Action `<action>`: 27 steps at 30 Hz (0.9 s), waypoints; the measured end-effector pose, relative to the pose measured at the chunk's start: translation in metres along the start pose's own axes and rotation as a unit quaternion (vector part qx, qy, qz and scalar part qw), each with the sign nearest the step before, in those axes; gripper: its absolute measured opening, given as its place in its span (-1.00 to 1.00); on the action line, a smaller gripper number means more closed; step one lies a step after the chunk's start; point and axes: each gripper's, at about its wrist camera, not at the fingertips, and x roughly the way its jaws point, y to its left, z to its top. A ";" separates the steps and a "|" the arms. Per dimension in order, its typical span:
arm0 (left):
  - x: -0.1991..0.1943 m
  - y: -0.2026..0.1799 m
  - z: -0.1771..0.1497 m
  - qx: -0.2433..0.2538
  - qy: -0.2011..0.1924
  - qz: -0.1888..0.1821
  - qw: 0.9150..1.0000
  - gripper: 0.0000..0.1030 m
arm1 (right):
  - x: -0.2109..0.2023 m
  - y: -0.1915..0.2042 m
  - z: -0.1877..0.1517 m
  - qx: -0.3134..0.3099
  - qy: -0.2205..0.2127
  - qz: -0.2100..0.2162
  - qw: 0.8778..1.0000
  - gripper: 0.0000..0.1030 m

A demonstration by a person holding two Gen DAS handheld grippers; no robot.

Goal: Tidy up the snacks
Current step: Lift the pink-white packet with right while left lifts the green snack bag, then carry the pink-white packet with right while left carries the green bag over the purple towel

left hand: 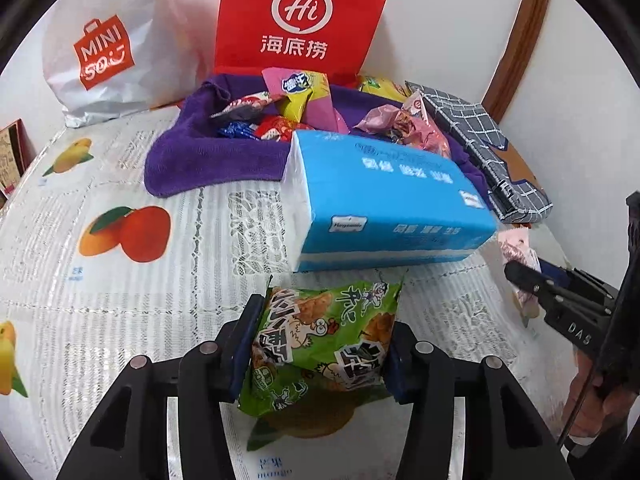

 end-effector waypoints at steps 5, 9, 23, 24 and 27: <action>-0.013 -0.002 0.008 0.004 -0.004 -0.003 1.000 -0.05 | -0.015 0.002 0.015 0.008 -0.014 0.010 1.000 -0.31; -0.028 -0.006 0.019 0.008 -0.007 0.001 1.000 -0.05 | -0.028 0.006 0.027 0.007 -0.031 0.013 0.999 -0.31; -0.063 -0.012 0.076 0.008 -0.027 -0.001 1.000 -0.05 | -0.063 0.026 0.088 -0.007 -0.076 0.030 0.997 -0.31; -0.065 -0.012 0.081 0.008 -0.029 0.000 1.000 -0.05 | -0.064 0.027 0.093 -0.009 -0.077 0.029 0.997 -0.31; -0.068 -0.013 0.093 0.008 -0.034 -0.002 0.999 -0.05 | -0.063 0.028 0.105 -0.012 -0.077 0.027 0.997 -0.31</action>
